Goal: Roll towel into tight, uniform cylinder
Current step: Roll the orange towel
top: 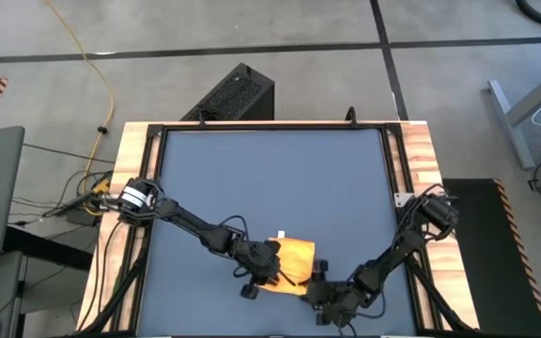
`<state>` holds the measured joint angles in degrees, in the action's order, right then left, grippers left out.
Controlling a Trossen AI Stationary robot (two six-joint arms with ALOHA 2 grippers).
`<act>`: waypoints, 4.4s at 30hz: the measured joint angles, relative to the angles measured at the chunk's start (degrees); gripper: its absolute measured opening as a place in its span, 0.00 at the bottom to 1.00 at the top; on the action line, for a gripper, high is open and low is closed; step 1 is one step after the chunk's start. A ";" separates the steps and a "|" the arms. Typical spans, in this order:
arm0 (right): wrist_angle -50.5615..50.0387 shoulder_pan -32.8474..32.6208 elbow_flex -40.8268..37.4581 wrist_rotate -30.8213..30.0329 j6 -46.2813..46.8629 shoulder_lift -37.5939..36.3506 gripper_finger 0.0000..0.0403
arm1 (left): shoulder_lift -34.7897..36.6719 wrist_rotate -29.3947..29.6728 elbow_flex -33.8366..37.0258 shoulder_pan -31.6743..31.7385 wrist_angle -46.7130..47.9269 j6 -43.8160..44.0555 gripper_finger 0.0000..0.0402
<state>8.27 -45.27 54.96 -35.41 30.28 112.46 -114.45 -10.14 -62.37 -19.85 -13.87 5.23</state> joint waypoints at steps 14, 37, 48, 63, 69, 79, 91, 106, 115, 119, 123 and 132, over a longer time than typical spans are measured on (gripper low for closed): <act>0.48 -0.51 -0.16 1.78 21.01 -1.83 0.07 | 0.00 -7.64 0.00 2.09 -2.39 -1.34 0.14; -5.82 -3.03 -3.84 -2.44 58.19 -5.60 0.08 | 0.00 -10.09 -0.07 2.88 -1.12 1.05 0.14; -5.46 -1.90 -6.29 -1.16 61.90 -5.73 0.07 | 8.00 -1.47 -0.04 3.36 -0.41 -5.21 0.14; -5.95 -0.42 -6.43 0.43 61.94 -5.66 0.08 | 5.33 0.91 0.00 -1.14 -10.81 -10.16 0.11; -6.06 -0.21 -6.43 0.74 62.50 -5.64 0.08 | 3.41 4.84 -0.23 -2.81 -10.97 -10.50 0.01; -6.07 0.18 -6.47 1.30 62.78 -5.55 0.09 | 0.44 7.53 -0.28 -0.10 -8.59 -8.04 0.00; -5.57 0.61 -6.54 1.88 60.48 -5.68 0.12 | -3.32 8.32 -0.32 0.73 -4.34 -5.91 0.00; -12.65 1.55 -6.72 5.79 58.35 -13.64 0.33 | -3.69 8.93 -0.33 0.75 -3.01 -4.98 0.00; -15.92 -0.58 -6.67 5.41 43.92 -20.99 0.43 | -3.69 2.51 -0.31 3.66 -3.15 -1.59 0.00; -10.47 -2.55 -6.53 4.02 22.13 -19.74 0.42 | -3.69 0.40 -0.28 5.05 -3.12 -1.29 0.00; -5.24 -3.84 -6.40 2.45 2.79 -15.82 0.42 | -3.69 -1.41 -0.26 6.08 -2.65 -0.89 0.00; -8.43 -2.56 -1.40 -3.79 -9.61 -8.64 0.42 | -3.67 -2.67 -0.26 6.67 -1.05 -0.83 0.00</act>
<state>-0.16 -47.83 53.56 -39.19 20.68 103.82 -118.13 -12.82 -62.63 -13.17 -14.92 4.40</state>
